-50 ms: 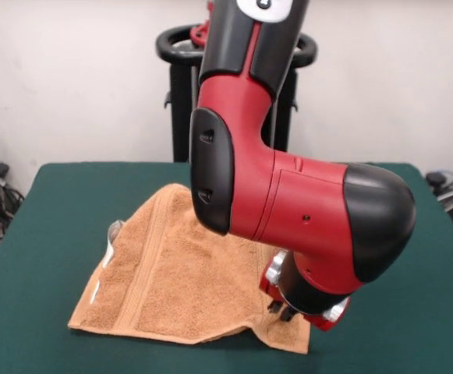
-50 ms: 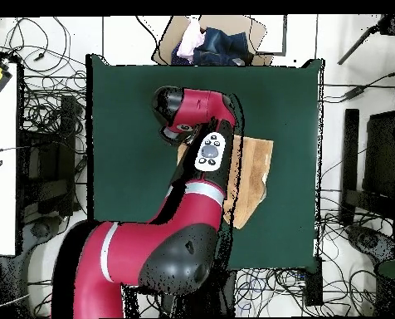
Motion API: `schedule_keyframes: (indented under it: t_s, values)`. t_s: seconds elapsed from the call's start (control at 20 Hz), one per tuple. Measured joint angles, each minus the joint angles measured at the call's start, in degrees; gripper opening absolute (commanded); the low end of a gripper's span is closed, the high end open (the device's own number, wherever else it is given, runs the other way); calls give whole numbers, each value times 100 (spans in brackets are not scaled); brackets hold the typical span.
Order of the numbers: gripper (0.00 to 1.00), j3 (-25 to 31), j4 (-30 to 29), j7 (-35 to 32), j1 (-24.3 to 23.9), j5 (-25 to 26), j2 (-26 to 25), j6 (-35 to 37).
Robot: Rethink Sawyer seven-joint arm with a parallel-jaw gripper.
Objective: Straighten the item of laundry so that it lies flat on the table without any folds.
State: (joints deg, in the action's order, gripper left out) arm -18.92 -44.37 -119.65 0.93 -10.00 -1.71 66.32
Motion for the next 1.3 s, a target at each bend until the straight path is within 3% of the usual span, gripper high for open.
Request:
schedule_keyframes:
  t_s: [0.7, 1.3]
  values:
    - [0, -10, 571, -250, -10, -1, -187, 1]
    - [0, -9, 673, -370, -16, -2, -219, -7]
